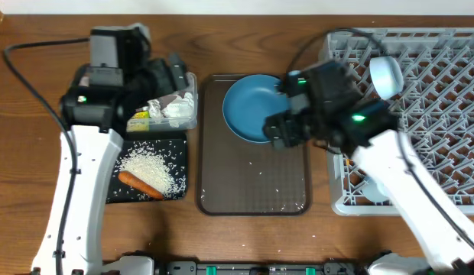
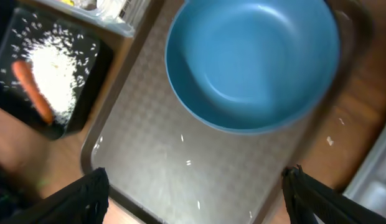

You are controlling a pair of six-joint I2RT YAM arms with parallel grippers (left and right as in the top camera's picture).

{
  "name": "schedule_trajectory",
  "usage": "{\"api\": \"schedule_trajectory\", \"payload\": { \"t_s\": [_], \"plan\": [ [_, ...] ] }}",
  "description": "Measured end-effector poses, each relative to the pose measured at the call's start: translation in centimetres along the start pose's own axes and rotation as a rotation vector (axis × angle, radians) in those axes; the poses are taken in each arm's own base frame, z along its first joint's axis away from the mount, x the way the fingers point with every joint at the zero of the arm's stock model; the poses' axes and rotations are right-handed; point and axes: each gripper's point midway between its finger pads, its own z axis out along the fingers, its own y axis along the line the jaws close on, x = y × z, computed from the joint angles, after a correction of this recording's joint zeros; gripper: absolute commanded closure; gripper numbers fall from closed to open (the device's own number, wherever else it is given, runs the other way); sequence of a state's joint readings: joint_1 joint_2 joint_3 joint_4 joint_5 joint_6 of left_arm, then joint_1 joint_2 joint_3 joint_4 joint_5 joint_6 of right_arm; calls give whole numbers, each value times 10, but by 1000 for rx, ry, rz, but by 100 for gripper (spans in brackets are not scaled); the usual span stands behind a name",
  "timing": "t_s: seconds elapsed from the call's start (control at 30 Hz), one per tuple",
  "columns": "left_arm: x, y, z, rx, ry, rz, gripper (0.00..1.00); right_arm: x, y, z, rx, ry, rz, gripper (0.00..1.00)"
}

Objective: Sort waste into correct bins and load items into the dishwasher rack
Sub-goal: 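Move the right gripper out of the rack to the blue plate, then grasp the rim of the blue plate with the right gripper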

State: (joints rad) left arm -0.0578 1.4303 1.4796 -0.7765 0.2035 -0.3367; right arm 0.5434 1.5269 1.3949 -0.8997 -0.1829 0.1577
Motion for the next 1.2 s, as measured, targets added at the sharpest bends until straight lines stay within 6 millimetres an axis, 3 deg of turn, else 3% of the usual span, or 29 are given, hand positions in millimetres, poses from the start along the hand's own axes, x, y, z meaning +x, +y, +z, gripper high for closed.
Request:
{"api": "schedule_trajectory", "payload": {
  "t_s": [0.17,0.33,0.5,0.73,0.93,1.2],
  "plan": [
    [-6,14,-1,-37,-17,-22,3,-12,19,58,5,-2,-55,19],
    [-6,14,-1,-40,-18,-21,3,-14,23,100,58,0,-96,18],
    [-6,15,-1,-40,-19,-21,3,-7,28,140,97,14,-134,19],
    [-6,15,-1,-41,-19,-22,3,12,28,186,126,64,-157,34],
    [-6,15,-1,-41,-19,-21,3,19,19,200,173,82,-165,48],
    [-6,15,-1,-41,-19,-22,3,4,11,199,231,20,-165,55]
  ]
}}
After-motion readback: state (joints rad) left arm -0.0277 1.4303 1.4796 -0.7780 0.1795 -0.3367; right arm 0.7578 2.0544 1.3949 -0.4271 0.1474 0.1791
